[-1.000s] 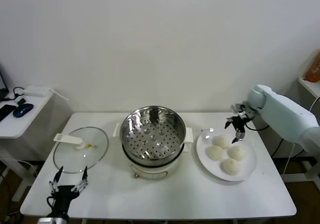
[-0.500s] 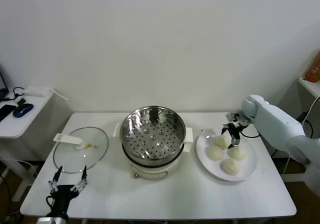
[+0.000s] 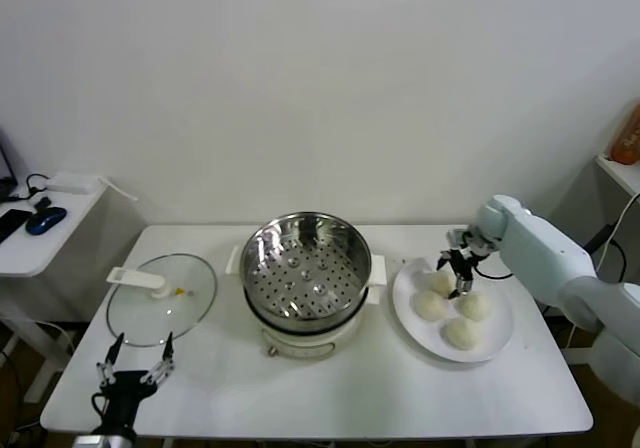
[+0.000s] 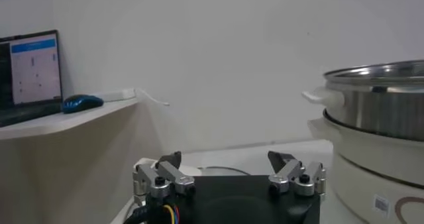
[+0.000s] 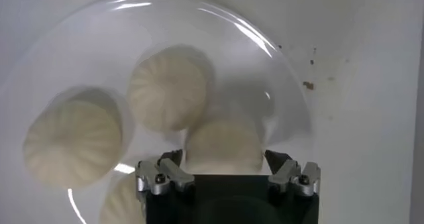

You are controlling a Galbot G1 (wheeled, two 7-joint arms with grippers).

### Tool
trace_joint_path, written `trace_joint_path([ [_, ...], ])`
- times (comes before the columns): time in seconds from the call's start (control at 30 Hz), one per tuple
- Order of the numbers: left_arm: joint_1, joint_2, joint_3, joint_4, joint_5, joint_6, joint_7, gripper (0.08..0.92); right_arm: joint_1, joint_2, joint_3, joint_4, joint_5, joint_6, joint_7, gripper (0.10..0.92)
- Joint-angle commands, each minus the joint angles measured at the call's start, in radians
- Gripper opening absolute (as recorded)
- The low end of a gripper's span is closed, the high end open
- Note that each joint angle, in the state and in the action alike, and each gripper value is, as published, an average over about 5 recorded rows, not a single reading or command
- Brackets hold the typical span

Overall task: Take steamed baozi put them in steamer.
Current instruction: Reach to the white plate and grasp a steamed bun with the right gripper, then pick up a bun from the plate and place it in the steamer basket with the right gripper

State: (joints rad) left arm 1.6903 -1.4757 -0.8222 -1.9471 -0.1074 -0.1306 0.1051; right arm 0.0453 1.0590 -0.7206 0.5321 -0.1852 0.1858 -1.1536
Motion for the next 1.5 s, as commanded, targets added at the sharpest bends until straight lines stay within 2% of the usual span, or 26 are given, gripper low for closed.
trace_joint_path([
  [0.03, 0.002, -0.001, 0.0, 0.0, -0.001, -0.001, -0.001, 0.823, -0.007, 0.008, 0.019, -0.008, -0.012, 0.002, 0.005, 0.729],
  [0.23, 0.01, -0.002, -0.001, 0.0, -0.004, -0.005, -0.003, 0.823, -0.01, 0.007, 0.033, -0.008, -0.023, 0.002, -0.003, 0.683],
  [0.63, 0.014, -0.006, -0.006, -0.007, -0.005, -0.004, -0.003, 0.823, 0.048, -0.032, 0.008, 0.075, 0.001, 0.019, -0.015, 0.679],
  [0.77, 0.013, -0.006, -0.008, -0.009, -0.004, -0.002, -0.004, 0.823, 0.122, -0.081, -0.067, 0.189, 0.036, 0.03, -0.023, 0.679],
  [1.03, 0.005, -0.005, -0.003, -0.009, 0.0, -0.001, -0.006, 0.823, 0.348, -0.184, -0.265, 0.526, 0.101, 0.07, -0.029, 0.679],
  [1.27, 0.001, -0.004, 0.002, -0.016, 0.01, 0.004, -0.006, 0.823, 0.548, -0.189, -0.373, 0.785, 0.113, 0.125, -0.04, 0.683],
  [1.5, -0.002, -0.006, 0.005, -0.029, 0.017, 0.015, -0.001, 0.823, 0.647, -0.093, -0.402, 0.852, 0.112, 0.168, -0.032, 0.686],
])
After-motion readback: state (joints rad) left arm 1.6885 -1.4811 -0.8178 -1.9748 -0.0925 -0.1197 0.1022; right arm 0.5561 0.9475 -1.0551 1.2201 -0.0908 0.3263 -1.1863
